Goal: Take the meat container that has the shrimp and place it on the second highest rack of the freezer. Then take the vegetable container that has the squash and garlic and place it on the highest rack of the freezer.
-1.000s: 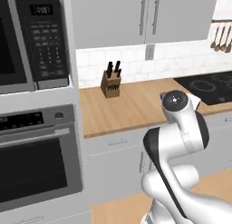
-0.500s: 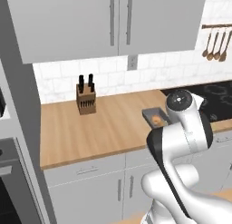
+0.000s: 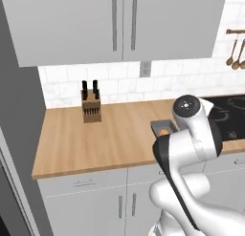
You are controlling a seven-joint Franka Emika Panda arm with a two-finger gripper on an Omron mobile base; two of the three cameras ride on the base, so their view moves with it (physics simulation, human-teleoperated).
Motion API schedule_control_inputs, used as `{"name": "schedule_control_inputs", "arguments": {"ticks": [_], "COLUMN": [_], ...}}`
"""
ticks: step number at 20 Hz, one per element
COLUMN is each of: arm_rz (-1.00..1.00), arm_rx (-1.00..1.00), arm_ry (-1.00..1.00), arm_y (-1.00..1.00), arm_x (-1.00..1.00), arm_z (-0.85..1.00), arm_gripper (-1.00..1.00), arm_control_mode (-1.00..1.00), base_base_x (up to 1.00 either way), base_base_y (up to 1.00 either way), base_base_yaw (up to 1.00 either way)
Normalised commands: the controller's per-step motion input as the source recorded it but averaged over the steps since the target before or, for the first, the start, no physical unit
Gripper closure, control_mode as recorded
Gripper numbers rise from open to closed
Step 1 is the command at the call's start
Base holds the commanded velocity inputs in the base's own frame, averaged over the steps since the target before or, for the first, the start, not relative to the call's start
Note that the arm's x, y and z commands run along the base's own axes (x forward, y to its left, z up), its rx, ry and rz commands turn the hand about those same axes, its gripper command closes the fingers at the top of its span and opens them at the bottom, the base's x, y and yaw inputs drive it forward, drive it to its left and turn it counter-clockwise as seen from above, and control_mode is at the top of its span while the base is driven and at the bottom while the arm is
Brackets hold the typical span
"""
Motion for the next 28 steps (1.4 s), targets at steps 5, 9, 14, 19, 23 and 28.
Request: {"name": "schedule_control_inputs", "arguments": {"ticks": [5,9,14,19,23,28], "arm_rz": [0.02,0.11,0.12,0.14,0.12,0.12], "arm_rx": [0.0,-0.06,-0.07,-0.1,-0.09,-0.02], "arm_ry": [0.0,0.14,0.34,0.2,0.05,0.0], "arm_y": [-0.02,-0.22,-0.37,-0.14,-0.02,-0.08], "arm_x": [0.06,0.41,0.32,0.3,0.34,0.31], "arm_z": [-0.02,-0.74,-0.87,-0.65,-0.5,-0.29], "arm_gripper": [-1.0,-1.0,-1.0,-1.0,-1.0,-1.0], "arm_control_mode": [-1.0,-1.0,-1.0,-1.0,-1.0,-1.0], "base_base_x": [0.03,0.0,0.0,0.0,0.0,0.0], "base_base_y": [-0.15,0.0,0.0,0.0,0.0,0.0], "base_base_yaw": [0.1,0.0,0.0,0.0,0.0,0.0]}}
